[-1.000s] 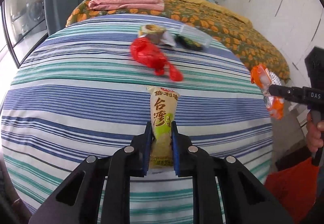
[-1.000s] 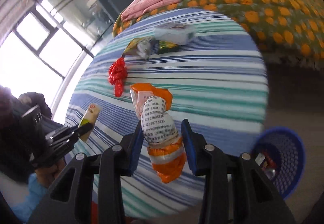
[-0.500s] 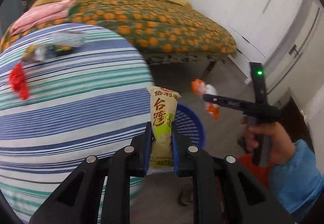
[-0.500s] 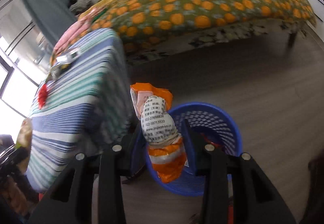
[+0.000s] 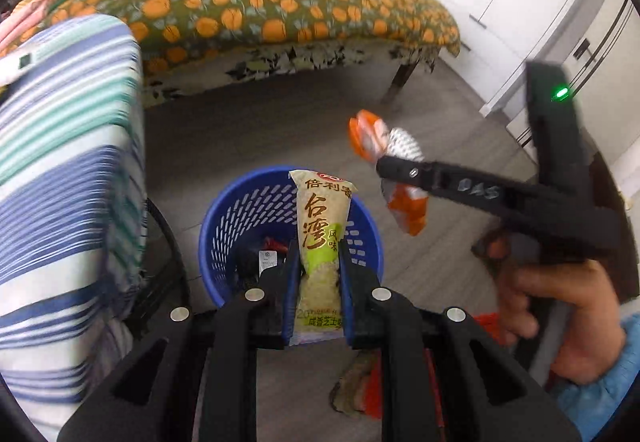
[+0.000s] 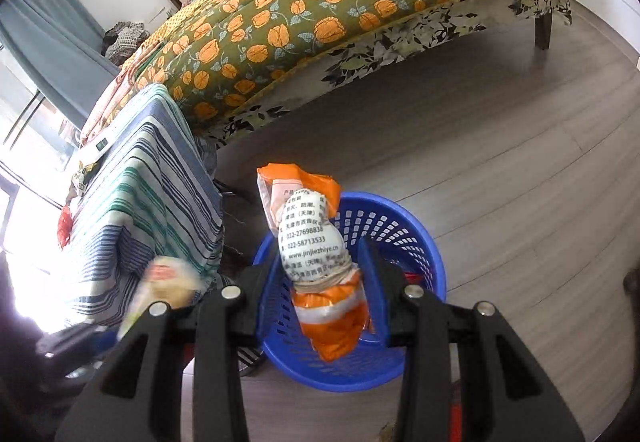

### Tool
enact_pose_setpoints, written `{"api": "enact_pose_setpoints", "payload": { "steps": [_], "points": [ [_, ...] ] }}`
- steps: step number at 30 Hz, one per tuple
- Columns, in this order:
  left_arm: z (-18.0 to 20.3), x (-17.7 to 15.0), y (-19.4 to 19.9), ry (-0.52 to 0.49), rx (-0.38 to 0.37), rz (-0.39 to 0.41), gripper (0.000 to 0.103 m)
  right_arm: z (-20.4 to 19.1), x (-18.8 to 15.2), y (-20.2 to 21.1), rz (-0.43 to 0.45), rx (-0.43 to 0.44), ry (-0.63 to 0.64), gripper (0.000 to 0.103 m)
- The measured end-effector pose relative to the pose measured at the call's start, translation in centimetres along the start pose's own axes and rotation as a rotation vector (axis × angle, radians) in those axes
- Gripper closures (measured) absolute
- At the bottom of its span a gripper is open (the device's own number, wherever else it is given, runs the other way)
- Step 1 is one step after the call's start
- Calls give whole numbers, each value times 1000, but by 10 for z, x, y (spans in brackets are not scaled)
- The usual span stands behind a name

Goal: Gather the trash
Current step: 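Carry both bags over the blue wastebasket and open both grippers, then move both open tools back over the table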

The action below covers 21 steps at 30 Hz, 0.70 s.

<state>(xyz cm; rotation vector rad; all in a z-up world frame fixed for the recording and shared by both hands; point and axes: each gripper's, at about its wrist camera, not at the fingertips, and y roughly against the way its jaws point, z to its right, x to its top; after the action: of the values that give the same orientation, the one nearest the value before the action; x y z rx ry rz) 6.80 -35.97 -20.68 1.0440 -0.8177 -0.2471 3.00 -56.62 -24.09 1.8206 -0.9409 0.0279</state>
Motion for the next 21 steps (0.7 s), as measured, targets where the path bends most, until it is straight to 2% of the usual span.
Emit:
{"api": "enact_pose_setpoints", "payload": {
  "steps": [4, 5, 6, 7, 8, 11, 16, 18, 21],
  "points": [
    [2, 6, -28, 1, 22, -23, 85, 4, 5, -3, -1, 14, -16, 64],
    [1, 8, -33, 0, 25, -26, 80, 5, 6, -4, -2, 18, -20, 63],
    [1, 11, -39, -3, 32, -28, 73, 6, 8, -6, -5, 24, -27, 59],
    [1, 12, -42, -6, 36, -30, 51, 7, 9, -8, -9, 26, -29, 45],
    [1, 14, -44, -7, 42, -24, 36, 8, 9, -9, -10, 26, -35, 39],
    [0, 17, -40, 0, 45, -7, 28, 11, 11, -6, 6, 9, -51, 35],
    [11, 13, 2, -20, 20, 76, 10, 8, 13, 6, 65, -70, -22, 18],
    [15, 7, 28, -45, 27, 124, 7, 4, 13, 7, 76, -113, -3, 13],
    [13, -5, 60, -73, 54, 174, 5, -7, 11, 9, 98, -168, 40, 13]
  ]
}}
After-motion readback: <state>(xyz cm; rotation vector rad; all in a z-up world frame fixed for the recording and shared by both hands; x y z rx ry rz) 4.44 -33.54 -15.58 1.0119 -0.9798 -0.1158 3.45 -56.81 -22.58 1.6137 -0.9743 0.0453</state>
